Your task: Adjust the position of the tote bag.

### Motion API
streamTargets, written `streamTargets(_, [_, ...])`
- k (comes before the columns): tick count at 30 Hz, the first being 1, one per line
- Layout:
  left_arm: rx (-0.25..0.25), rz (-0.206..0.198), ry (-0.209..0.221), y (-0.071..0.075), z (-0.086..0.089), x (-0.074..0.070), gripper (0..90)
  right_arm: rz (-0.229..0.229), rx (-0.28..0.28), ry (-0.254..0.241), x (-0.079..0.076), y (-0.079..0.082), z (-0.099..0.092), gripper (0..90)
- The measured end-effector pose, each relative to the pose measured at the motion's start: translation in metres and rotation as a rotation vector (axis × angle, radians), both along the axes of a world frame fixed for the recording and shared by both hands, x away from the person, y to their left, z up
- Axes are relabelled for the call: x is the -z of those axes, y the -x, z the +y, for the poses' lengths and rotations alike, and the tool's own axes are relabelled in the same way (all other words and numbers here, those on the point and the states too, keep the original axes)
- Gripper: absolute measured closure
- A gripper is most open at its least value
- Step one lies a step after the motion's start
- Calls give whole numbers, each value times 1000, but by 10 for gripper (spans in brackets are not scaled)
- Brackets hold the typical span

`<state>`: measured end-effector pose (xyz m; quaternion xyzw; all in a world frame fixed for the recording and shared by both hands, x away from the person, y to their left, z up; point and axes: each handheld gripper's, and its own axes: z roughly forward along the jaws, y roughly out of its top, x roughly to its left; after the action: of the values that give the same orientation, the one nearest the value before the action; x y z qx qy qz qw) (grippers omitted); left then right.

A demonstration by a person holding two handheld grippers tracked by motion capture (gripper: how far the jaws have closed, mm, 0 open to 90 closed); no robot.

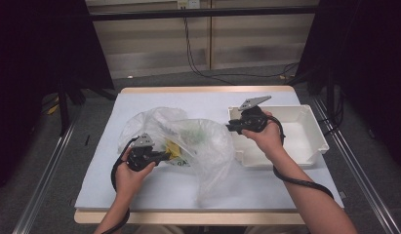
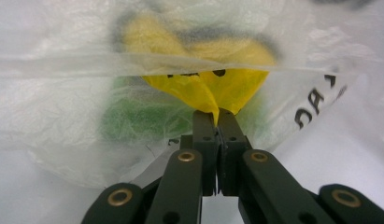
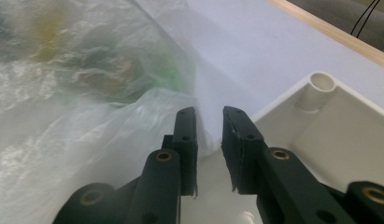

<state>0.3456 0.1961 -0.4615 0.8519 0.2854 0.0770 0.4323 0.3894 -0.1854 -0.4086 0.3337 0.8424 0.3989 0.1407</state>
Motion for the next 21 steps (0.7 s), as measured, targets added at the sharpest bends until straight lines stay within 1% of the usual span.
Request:
streamTargets(4, [-6, 6, 3, 1, 0, -1, 873, -3, 12, 12, -4, 6, -9, 681])
streamTargets(5, [-8, 3, -2, 1, -1, -2, 872, 1, 15, 19, -5, 8, -13, 654])
streamTargets(6, [-6, 1, -2, 1, -1, -2, 872, 0, 23, 25, -6, 9, -16, 645])
streamTargets(9, [-3, 1, -3, 3, -3, -2, 872, 7, 40, 24, -9, 16, -26, 587])
streamTargets(11, [-2, 1, -7, 4, -5, -2, 872, 5, 54, 1, -11, 21, -32, 557])
streamTargets(12, [0, 0, -15, 4, -5, -2, 872, 12, 57, -8, -12, 23, -34, 531])
streamTargets(13, [2, 0, -13, 4, -6, -2, 873, 17, 69, -16, -13, 25, -35, 494])
streamTargets(14, [0, -4, -21, 5, -8, -3, 874, 20, 72, -25, -14, 27, -35, 458])
streamTargets(15, [1, -5, -17, 5, -11, -4, 876, 32, 68, -33, -15, 29, -35, 416])
streamTargets(17, [8, -6, -25, 6, -14, -5, 877, 52, 65, -54, -16, 34, -33, 356])
streamTargets(18, [13, -8, -23, 7, -16, -5, 878, 54, 62, -61, -16, 36, -31, 335])
streamTargets(19, [13, -10, -37, 8, -18, -6, 878, 60, 52, -64, -17, 38, -29, 324])
streamTargets(21, [19, -14, -34, 9, -21, -7, 878, 57, 38, -65, -19, 44, -26, 296])
